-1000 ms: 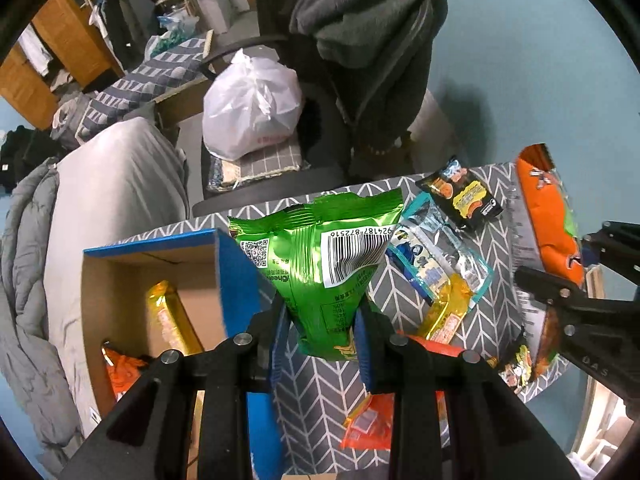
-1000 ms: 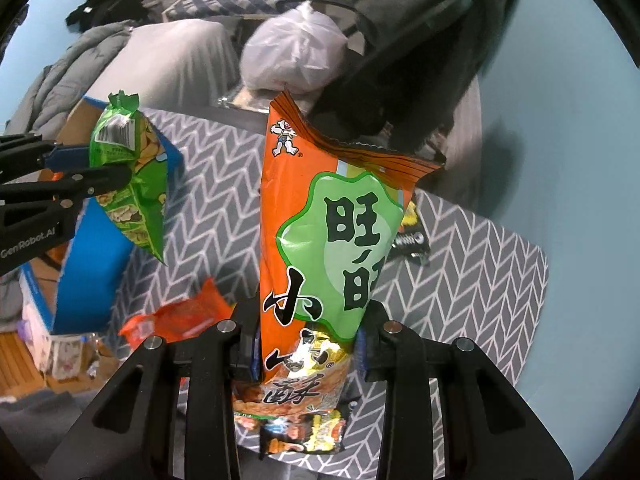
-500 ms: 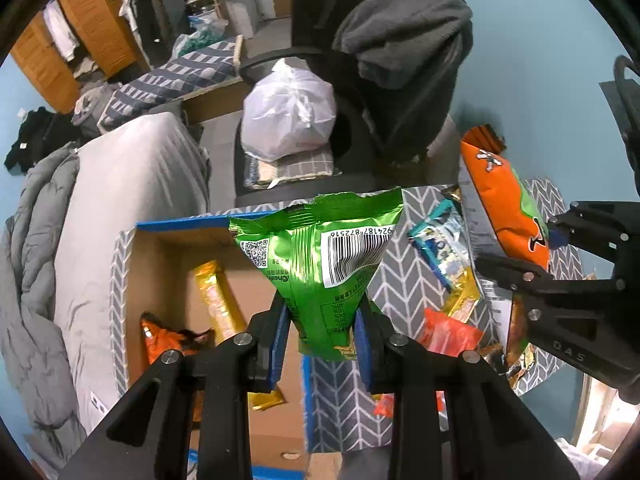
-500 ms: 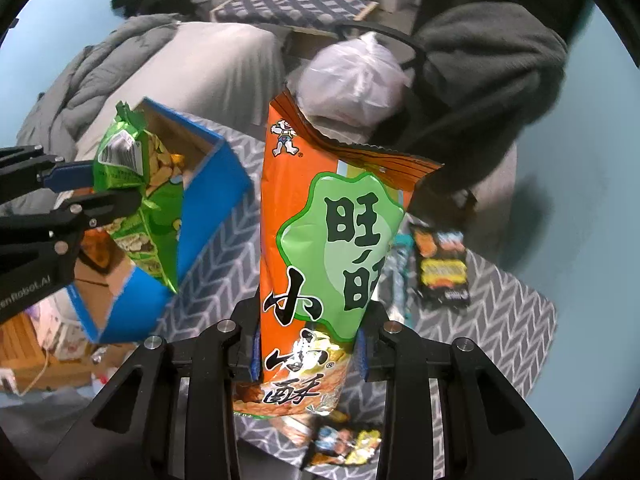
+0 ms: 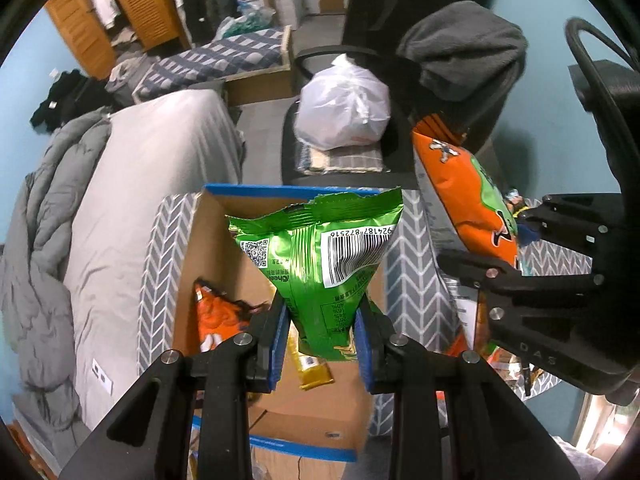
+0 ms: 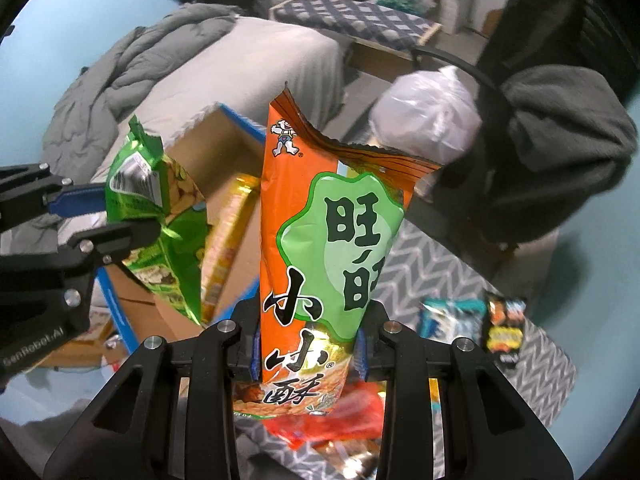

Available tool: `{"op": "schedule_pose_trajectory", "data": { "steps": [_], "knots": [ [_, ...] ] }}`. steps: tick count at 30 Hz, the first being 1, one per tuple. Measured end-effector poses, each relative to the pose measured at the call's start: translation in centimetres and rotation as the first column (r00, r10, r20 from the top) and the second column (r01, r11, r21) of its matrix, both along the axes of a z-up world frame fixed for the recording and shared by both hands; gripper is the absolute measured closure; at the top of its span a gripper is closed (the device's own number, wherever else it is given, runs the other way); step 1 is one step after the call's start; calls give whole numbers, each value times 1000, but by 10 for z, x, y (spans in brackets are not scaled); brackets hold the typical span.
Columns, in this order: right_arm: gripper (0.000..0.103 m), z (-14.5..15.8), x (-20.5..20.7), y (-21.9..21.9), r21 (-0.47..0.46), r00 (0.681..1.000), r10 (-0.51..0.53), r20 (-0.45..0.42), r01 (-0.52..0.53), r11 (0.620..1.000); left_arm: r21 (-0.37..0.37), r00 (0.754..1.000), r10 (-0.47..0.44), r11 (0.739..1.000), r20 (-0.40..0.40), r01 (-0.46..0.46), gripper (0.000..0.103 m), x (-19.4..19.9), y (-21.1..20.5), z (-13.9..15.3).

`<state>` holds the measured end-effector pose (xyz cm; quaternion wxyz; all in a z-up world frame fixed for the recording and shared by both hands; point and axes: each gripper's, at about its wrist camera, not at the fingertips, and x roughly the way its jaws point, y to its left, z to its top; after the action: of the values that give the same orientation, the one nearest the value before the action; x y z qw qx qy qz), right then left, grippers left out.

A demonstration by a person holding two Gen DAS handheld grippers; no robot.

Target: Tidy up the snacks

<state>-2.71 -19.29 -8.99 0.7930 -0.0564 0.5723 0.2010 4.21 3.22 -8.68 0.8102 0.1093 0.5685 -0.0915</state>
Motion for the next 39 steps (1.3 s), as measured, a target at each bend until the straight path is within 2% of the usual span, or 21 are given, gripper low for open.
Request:
{"op": "schedule_pose_trajectory", "data": {
  "steps": [9, 16, 24, 31, 34, 37, 39],
  "knots": [
    [71, -17, 23, 63, 48, 996, 72, -45, -70, 996, 30, 997, 77, 997, -23, -77, 73, 3, 44, -20],
    [71, -39, 35, 96, 59, 991, 97, -96, -92, 994, 50, 992, 110, 993, -56, -108, 73, 2, 66, -42],
    [71, -61, 39, 113, 35, 985, 90, -149, -85, 996, 60, 990, 110, 993, -86, -105, 73, 5, 77, -61],
    [71, -69, 40, 119, 16, 982, 76, -173, -74, 997, 89, 985, 122, 990, -121, -111, 73, 9, 84, -76],
    [61, -69, 40, 121, -8, 985, 64, -162, -66, 998, 99, 986, 120, 989, -115, -109, 72, 10, 83, -77],
    [46, -68, 40, 119, -22, 988, 43, -151, -47, 999, 106, 987, 111, 989, -118, -99, 55, 10, 84, -76],
    [42, -65, 39, 117, -19, 989, 29, -144, -32, 999, 106, 990, 104, 990, -97, -94, 52, 9, 83, -73]
  ]
}}
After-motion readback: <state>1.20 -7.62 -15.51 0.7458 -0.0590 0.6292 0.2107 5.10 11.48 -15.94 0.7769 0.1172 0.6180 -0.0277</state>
